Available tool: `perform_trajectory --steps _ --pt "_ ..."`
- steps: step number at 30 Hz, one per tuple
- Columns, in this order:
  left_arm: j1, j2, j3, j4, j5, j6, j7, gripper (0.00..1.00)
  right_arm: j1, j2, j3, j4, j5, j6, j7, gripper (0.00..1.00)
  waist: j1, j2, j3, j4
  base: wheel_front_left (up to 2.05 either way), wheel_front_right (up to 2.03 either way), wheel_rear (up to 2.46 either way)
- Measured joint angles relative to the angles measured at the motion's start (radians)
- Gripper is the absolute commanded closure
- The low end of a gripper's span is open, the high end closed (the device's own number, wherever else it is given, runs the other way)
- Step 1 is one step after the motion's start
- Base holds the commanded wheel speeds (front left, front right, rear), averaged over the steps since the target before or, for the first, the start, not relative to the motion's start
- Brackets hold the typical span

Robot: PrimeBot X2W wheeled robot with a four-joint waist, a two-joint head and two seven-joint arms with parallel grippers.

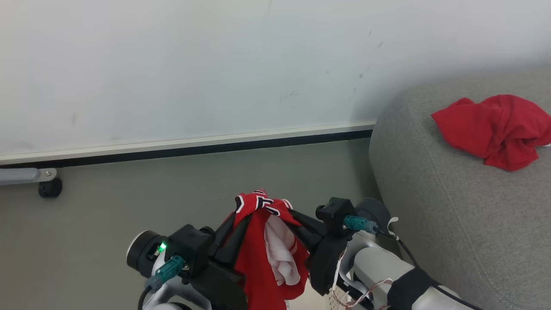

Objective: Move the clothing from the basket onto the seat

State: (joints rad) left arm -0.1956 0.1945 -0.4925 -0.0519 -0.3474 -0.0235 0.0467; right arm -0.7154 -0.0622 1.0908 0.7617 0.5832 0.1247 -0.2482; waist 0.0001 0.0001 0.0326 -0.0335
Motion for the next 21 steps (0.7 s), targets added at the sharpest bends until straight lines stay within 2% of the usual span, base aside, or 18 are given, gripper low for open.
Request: perform_trajectory --steps 1,3,4,5,6,14,21 --pt "0.001 0.002 0.004 0.004 -0.003 0.007 0.0 1.0 -0.004 0.0 -0.008 0.008 0.002 0.0 0.0 1.0 0.0 0.0 0.0 -0.005 0.0 0.0 0.0" --pt "0.01 0.003 0.017 0.008 -0.006 0.008 -0.005 0.58 -0.018 0.0 -0.024 0.024 0.009 0.0 -0.001 1.0 0.0 0.0 -0.001 -0.017 0.0 0.0 0.0" --pt "0.018 0.003 0.022 0.01 -0.008 0.015 -0.006 0.51 -0.021 0.0 -0.033 0.03 0.011 0.0 -0.001 1.0 0.0 0.0 -0.001 -0.024 0.0 0.0 0.0" --pt "0.025 0.004 0.026 0.014 -0.01 0.016 -0.011 0.12 -0.024 0.0 -0.04 0.036 0.015 0.0 -0.001 1.0 -0.0001 0.0 -0.002 -0.031 0.0 0.0 0.0" --pt "0.029 0.005 0.028 0.016 -0.011 0.016 -0.015 0.0 -0.028 0.001 -0.049 0.046 0.018 0.0 -0.001 1.0 -0.0001 0.0 -0.003 -0.038 0.0 0.0 0.0" --pt "0.077 0.008 0.039 0.036 -0.022 0.025 -0.055 0.0 -0.035 -0.007 -0.119 0.057 0.03 -0.009 -0.001 1.0 0.0 0.0 -0.012 -0.11 0.0 0.0 0.0" --pt "0.105 0.007 0.03 0.053 -0.023 0.021 -0.085 0.0 -0.033 -0.074 -0.164 0.028 0.029 -0.033 -0.001 1.0 -0.0001 0.0 -0.024 -0.19 0.0 0.0 0.0"
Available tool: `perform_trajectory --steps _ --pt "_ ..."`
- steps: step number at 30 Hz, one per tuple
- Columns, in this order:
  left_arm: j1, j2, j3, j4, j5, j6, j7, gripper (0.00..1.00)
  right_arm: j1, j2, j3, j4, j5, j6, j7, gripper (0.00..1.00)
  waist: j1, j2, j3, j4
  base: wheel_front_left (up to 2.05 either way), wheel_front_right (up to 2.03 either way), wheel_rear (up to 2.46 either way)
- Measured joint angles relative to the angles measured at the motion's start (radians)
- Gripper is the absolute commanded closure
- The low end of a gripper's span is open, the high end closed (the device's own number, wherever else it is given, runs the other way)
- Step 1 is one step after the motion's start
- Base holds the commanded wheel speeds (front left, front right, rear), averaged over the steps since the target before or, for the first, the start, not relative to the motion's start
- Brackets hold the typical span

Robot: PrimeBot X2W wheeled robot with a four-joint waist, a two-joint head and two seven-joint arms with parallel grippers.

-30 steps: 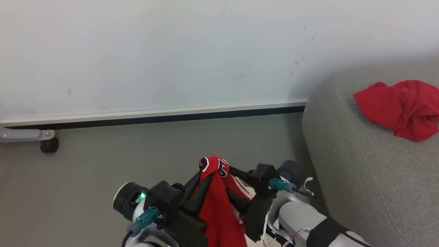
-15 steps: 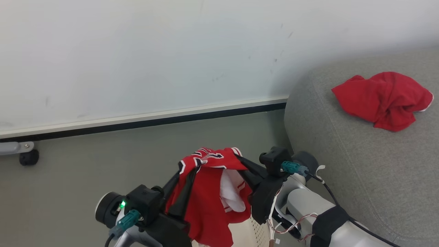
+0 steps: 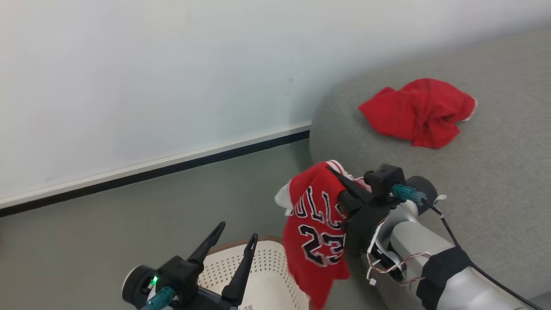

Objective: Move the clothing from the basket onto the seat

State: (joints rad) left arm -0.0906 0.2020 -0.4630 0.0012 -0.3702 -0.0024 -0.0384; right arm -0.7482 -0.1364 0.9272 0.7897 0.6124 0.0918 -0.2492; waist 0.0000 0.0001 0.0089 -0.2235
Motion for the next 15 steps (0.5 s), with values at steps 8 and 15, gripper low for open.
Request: perform_trajectory --steps 8,15 --pt "0.04 0.0 -0.024 0.018 0.0 -0.015 -0.03 0.0 0.047 -0.079 -0.032 -0.075 -0.034 -0.04 0.0 1.0 -0.0001 0.0 -0.016 -0.116 0.0 0.0 0.0" --pt "0.053 -0.014 -0.041 0.022 0.001 -0.016 -0.052 0.0 0.063 -0.137 -0.067 -0.156 -0.054 -0.069 0.0 1.0 0.0 -0.0001 -0.023 -0.212 0.0 0.0 0.0"
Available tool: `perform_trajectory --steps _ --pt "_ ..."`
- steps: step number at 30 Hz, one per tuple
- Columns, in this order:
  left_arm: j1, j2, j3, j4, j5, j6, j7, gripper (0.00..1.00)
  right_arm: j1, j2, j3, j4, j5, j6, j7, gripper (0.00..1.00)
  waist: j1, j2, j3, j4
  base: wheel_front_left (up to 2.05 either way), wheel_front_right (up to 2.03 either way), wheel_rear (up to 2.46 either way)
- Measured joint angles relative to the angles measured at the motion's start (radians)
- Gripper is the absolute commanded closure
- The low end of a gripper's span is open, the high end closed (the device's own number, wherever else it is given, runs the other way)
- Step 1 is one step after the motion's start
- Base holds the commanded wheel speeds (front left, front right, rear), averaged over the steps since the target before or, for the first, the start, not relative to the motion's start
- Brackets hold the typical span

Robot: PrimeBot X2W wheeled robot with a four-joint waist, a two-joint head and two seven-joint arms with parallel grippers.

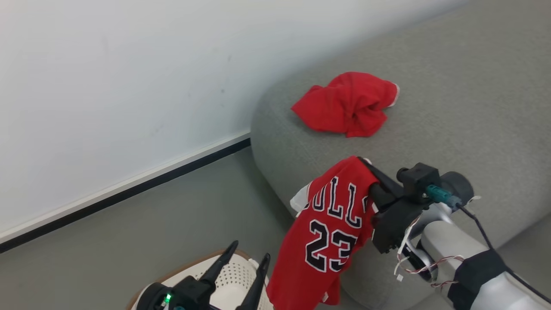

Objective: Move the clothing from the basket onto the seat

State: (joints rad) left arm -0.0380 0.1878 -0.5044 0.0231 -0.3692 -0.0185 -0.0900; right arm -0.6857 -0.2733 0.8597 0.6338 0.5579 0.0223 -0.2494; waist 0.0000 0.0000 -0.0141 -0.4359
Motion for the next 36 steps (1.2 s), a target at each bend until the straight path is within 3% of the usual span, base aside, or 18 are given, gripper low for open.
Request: perform_trajectory --steps 8,19,25,36 --pt "-0.025 -0.026 -0.06 0.02 0.013 -0.032 0.005 0.0 0.03 -0.104 -0.065 -0.117 -0.014 -0.05 0.0 1.0 0.0 0.0 0.015 -0.09 0.0 0.0 0.0" --pt "-0.064 -0.03 -0.067 0.053 0.019 -0.044 0.006 0.0 0.041 -0.151 -0.124 -0.225 -0.032 -0.083 0.0 1.0 0.0 0.0 0.067 -0.121 0.0 0.0 0.0" --pt "-0.066 -0.01 -0.048 0.051 0.02 -0.043 0.006 0.0 0.002 -0.147 -0.145 -0.231 -0.032 -0.078 -0.003 1.0 0.0 0.0 0.097 -0.12 0.0 0.0 0.0" --pt "-0.111 0.041 0.011 -0.023 0.037 -0.017 0.02 0.0 -0.319 -0.14 -0.234 -0.124 -0.02 -0.027 -0.007 1.0 0.0001 0.0 0.197 -0.11 0.0 0.0 0.0"
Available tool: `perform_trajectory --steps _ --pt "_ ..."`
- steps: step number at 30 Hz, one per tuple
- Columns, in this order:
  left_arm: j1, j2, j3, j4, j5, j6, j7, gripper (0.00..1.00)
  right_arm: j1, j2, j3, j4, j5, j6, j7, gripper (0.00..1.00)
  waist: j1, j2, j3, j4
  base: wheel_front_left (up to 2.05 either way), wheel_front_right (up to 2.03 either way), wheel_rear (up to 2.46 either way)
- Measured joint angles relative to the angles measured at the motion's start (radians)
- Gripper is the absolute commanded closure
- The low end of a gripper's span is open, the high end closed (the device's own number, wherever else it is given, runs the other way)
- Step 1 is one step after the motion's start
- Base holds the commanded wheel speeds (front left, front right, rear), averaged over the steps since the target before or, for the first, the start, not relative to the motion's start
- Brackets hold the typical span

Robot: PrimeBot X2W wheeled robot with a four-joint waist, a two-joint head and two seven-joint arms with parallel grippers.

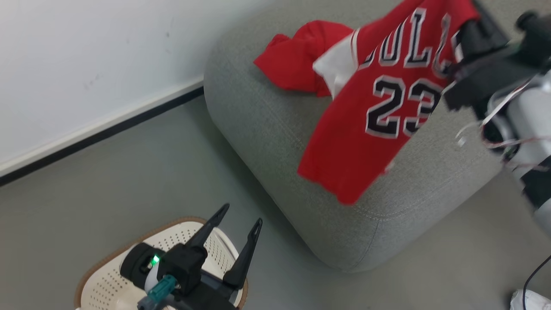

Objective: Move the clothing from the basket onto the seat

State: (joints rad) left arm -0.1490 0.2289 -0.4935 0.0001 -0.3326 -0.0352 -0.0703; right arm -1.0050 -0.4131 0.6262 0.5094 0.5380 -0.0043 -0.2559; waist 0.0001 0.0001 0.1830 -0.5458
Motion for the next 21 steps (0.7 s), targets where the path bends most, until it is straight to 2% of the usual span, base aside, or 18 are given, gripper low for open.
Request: perform_trajectory --steps 11,17,21 --pt "-0.066 0.032 0.024 -0.073 0.025 0.001 0.03 0.0 -0.234 -0.077 -0.088 0.119 0.018 0.032 0.018 1.0 0.0 0.0 0.108 0.063 0.0 0.0 0.0" --pt "-0.094 0.056 0.039 -0.117 0.035 0.006 0.044 0.0 -0.374 -0.148 -0.141 0.176 0.017 0.029 0.031 1.0 0.0 0.0 0.176 0.117 0.0 0.0 0.0" --pt "-0.131 0.059 0.041 -0.148 0.04 0.004 0.054 0.0 -0.44 -0.192 -0.169 0.213 0.016 0.012 0.035 1.0 -0.0001 0.0 0.224 0.154 0.0 0.0 0.0"
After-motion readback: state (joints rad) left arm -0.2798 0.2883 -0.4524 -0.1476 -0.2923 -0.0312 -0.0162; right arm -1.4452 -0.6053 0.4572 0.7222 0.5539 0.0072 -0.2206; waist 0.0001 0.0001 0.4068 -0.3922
